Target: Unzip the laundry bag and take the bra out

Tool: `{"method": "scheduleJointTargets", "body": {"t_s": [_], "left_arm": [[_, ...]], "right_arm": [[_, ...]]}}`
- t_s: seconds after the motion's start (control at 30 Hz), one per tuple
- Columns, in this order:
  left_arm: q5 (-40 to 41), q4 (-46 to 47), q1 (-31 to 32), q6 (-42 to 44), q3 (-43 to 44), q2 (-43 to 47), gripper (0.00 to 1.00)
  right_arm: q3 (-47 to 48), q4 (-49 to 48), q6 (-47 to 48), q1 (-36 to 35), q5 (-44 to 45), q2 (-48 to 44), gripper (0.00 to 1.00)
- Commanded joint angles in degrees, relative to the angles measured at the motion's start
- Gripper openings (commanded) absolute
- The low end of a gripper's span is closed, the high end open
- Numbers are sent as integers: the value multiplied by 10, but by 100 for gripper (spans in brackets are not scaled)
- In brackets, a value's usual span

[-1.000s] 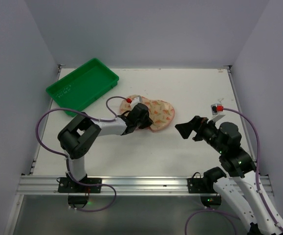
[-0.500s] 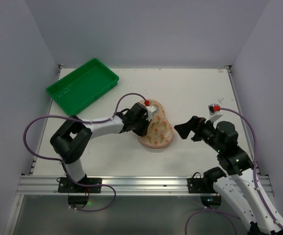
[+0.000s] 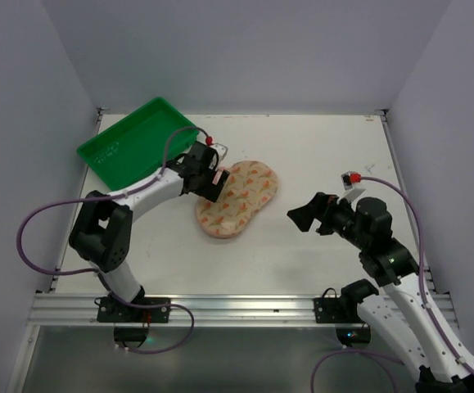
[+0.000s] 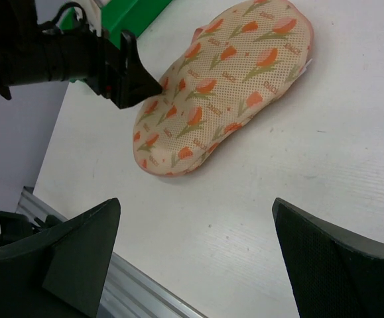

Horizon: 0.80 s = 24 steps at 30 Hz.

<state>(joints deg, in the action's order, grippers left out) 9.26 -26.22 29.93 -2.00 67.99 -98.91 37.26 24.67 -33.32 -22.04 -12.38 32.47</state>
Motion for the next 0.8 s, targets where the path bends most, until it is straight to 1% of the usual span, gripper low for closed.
{"method": "scheduleJointTargets", "body": {"t_s": [0.0,0.03,0.07,0.1,0.13,0.2,0.23,0.33,0.4,0.57,0.67,0.7,0.73,0.77], "left_arm": [[11,5,7,-104,20,71,97],[7,6,8,-164,12,84,97],[-10,9,7,-194,0,113,97],[-20,16,7,-243,-34,129,97],[-28,38,7,-261,-56,160,97],[-38,58,7,-301,-110,188,97],[-35,59,7,-312,-123,212,97],[-40,67,8,-336,-157,244,97],[-53,70,8,-349,-167,249,97],[-83,85,8,-346,-192,243,97],[-82,102,14,-304,-189,239,97],[-78,99,18,-274,-175,236,98],[-69,93,36,-261,-162,225,99],[-31,85,50,-250,-149,218,99]], "right_arm": [[-2,-37,5,3,-31,18,99],[-1,-40,4,2,-34,27,99],[-2,-49,3,3,-37,31,99],[-2,-53,1,2,-40,36,99],[-3,-59,0,2,-47,40,99],[-5,-69,-2,2,-53,52,99],[-5,-72,-3,2,-58,56,99],[-7,-78,-5,2,-61,66,99],[-9,-81,-4,2,-61,71,99],[-11,-80,-10,2,-52,79,99],[-14,-74,-15,2,-40,76,99],[-15,-74,-16,2,-33,74,99],[-15,-71,-17,2,-27,73,99],[-15,-65,-20,2,-20,71,99]]}}
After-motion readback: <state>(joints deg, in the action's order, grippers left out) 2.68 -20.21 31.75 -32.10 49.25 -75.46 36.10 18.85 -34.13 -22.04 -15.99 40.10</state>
